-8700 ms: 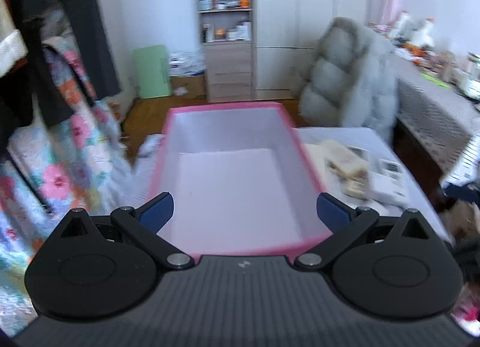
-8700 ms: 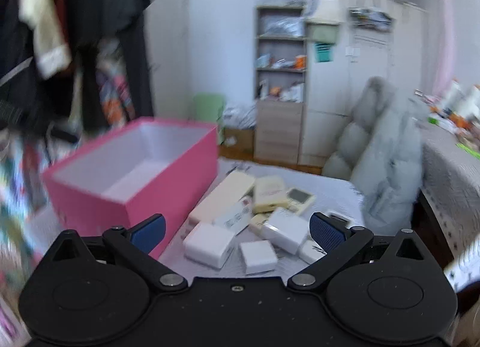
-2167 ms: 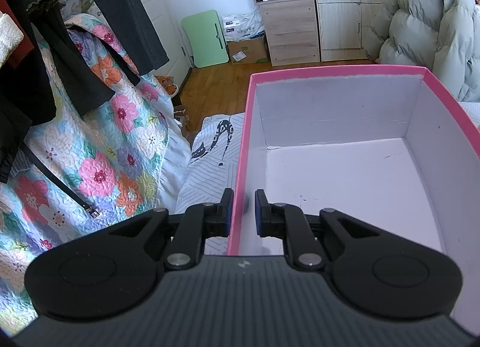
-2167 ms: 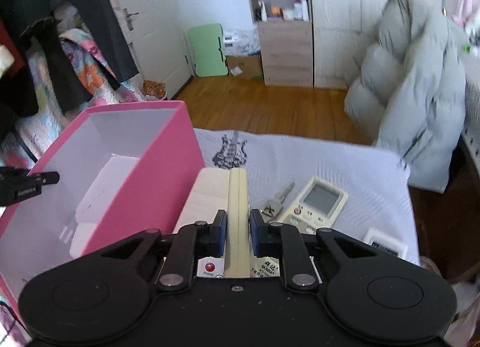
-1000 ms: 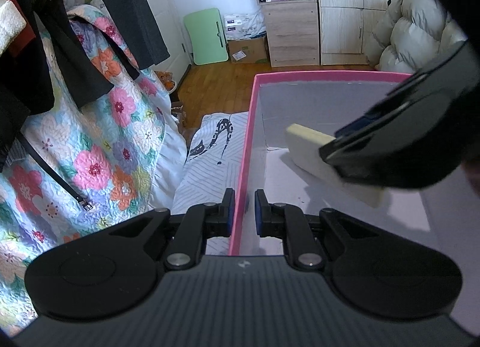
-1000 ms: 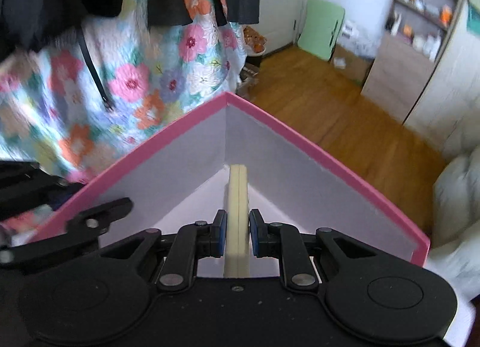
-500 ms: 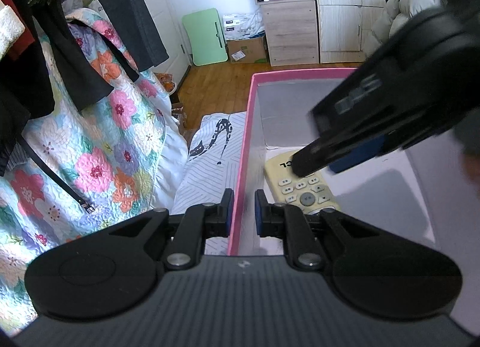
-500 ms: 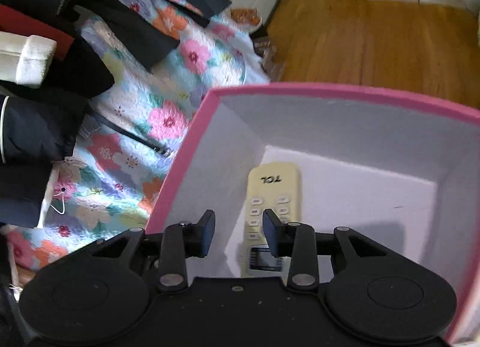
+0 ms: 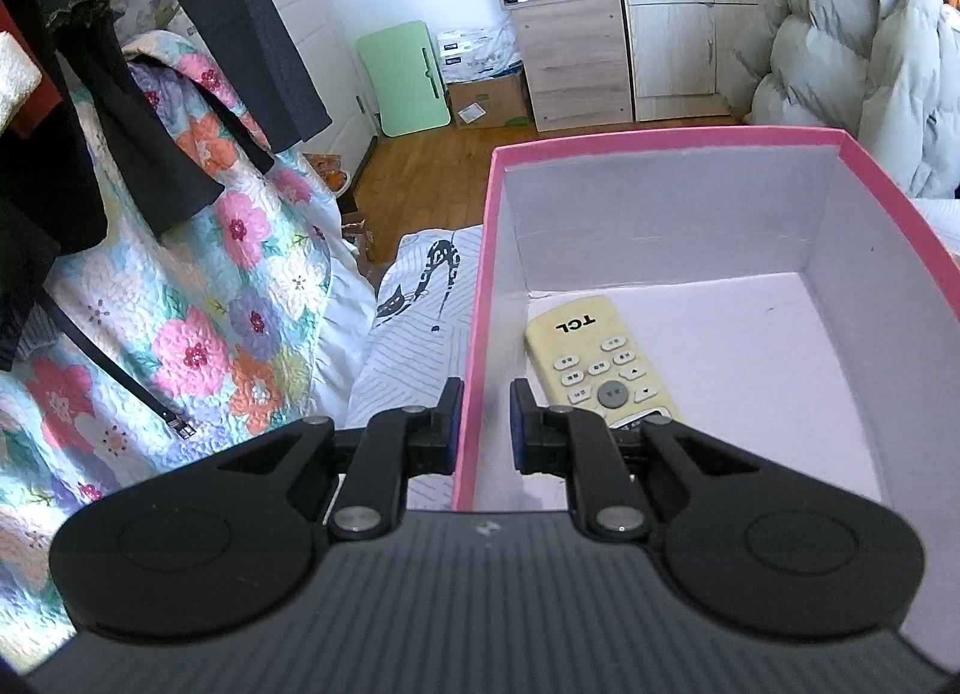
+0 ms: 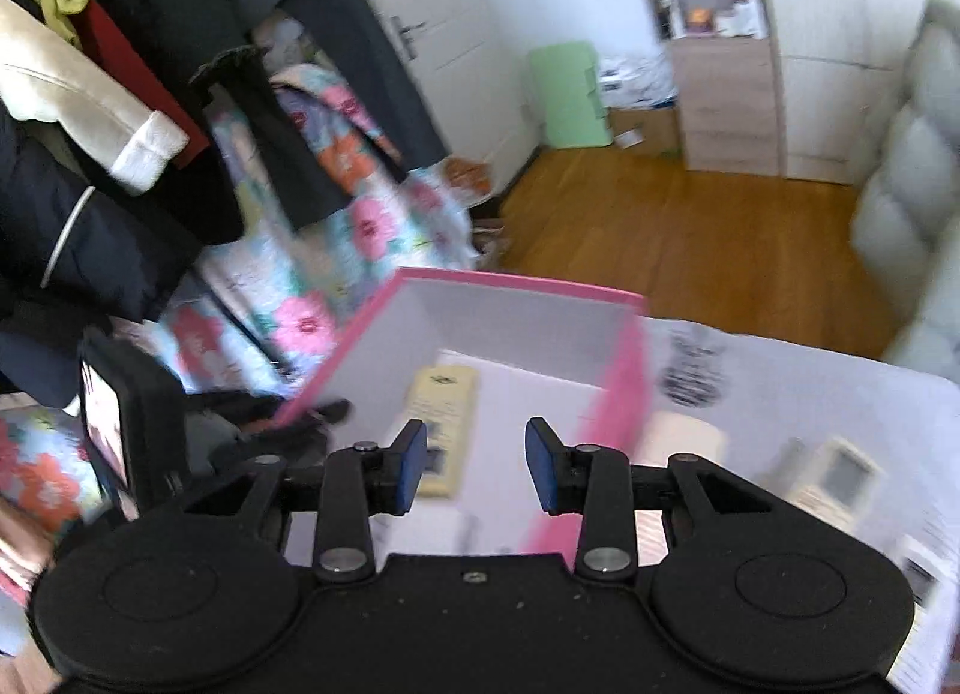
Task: Organize rigid objects
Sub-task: 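Grasp the white remote with the red button using the right tool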
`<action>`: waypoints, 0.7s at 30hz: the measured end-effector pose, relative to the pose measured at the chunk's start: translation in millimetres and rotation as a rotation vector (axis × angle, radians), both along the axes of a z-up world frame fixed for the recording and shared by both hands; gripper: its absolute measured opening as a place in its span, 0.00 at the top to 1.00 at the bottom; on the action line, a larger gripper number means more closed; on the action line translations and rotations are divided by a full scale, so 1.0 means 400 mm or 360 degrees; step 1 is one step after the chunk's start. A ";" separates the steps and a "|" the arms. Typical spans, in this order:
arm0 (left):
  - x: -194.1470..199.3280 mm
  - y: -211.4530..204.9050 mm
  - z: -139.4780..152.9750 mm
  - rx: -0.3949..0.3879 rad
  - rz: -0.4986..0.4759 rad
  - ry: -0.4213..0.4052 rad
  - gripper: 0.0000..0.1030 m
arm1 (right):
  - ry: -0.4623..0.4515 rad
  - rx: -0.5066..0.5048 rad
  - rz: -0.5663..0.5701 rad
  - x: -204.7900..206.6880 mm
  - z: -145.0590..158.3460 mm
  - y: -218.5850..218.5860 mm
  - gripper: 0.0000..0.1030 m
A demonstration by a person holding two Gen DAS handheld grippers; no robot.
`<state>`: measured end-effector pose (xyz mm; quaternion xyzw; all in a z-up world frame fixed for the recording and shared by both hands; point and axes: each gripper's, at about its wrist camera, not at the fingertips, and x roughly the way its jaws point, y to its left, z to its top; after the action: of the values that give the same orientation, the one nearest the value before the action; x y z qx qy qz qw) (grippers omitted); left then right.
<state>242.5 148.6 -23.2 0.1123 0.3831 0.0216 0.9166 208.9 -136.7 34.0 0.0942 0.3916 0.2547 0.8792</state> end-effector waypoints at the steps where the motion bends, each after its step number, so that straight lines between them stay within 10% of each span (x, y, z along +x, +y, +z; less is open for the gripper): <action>1: 0.000 -0.001 -0.001 0.0006 0.0001 -0.0001 0.88 | -0.0005 -0.0018 -0.0035 -0.013 -0.005 -0.023 0.60; 21: -0.015 -0.039 -0.009 0.0218 -0.0016 0.0003 0.86 | 0.0182 -0.0426 -0.0199 -0.081 -0.319 -0.063 0.49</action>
<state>236.4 133.2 -27.0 0.1766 0.3809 0.0431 0.9065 176.4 -162.0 -93.5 0.0146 0.4647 0.1393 0.8743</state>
